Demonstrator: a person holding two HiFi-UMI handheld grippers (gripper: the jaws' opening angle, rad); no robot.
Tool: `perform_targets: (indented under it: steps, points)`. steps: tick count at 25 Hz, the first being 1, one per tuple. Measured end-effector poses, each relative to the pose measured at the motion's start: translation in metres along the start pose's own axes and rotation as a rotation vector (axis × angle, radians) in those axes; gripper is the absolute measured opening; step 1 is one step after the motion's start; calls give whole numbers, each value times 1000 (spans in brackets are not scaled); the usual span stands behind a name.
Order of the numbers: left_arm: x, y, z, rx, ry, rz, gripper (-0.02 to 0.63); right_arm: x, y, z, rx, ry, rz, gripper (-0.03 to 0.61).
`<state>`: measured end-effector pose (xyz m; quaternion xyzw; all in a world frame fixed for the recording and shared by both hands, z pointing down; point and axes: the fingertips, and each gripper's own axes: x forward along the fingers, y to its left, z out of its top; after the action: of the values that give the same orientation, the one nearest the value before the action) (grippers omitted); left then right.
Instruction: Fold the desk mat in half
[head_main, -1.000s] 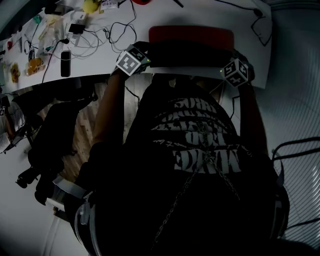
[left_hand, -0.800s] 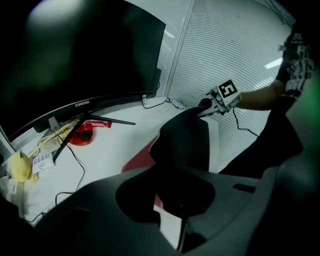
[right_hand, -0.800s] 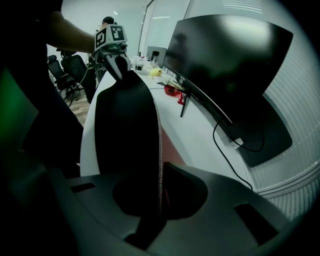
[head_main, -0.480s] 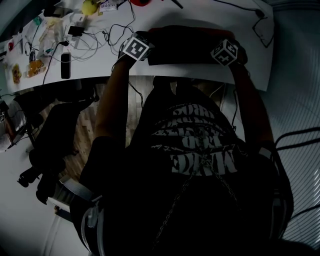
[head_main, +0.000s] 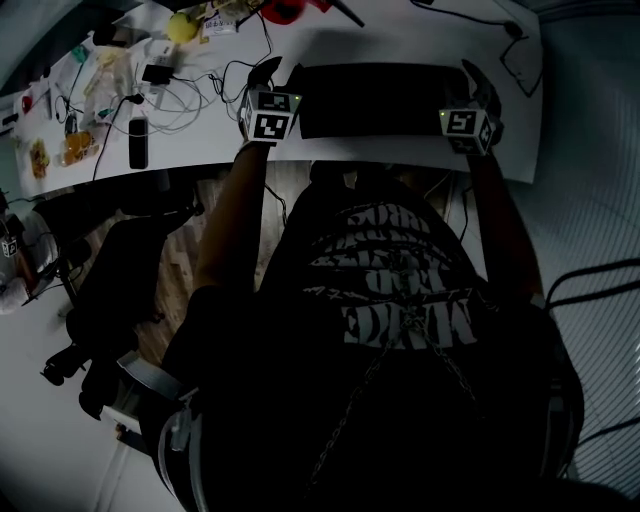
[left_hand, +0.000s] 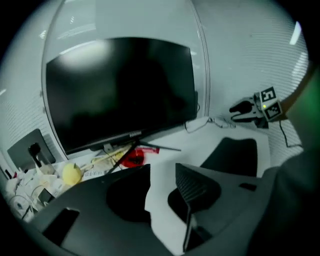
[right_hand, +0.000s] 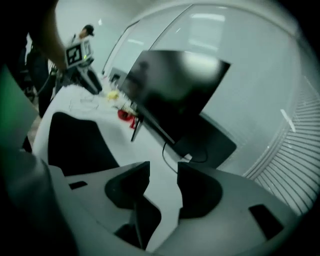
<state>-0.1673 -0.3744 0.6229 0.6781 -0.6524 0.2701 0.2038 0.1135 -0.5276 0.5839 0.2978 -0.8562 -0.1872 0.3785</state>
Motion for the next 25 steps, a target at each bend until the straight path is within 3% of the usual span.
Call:
perform_targets:
  steps: [3, 6, 8, 11, 15, 25]
  points:
    - [-50, -21, 64, -49, -192, -25, 148, -60, -21, 49, 188, -197, -14, 152]
    - [-93, -48, 116, -92, -332, -61, 71, -116, -31, 101, 368, -358, 5, 111]
    - [-114, -62, 142, -112, -402, -74, 24, -141, -30, 123, 465, -414, 26, 38]
    - [-131, -73, 177, -109, -492, -87, 7, -152, -20, 142, 522, -462, 98, 6]
    - [-135, -76, 191, -118, -525, -110, 6, -147, -1, 157, 535, -457, 150, 0]
    - [-130, -58, 186, -117, -508, -203, 6, -144, 6, 185, 537, -436, 78, 0]
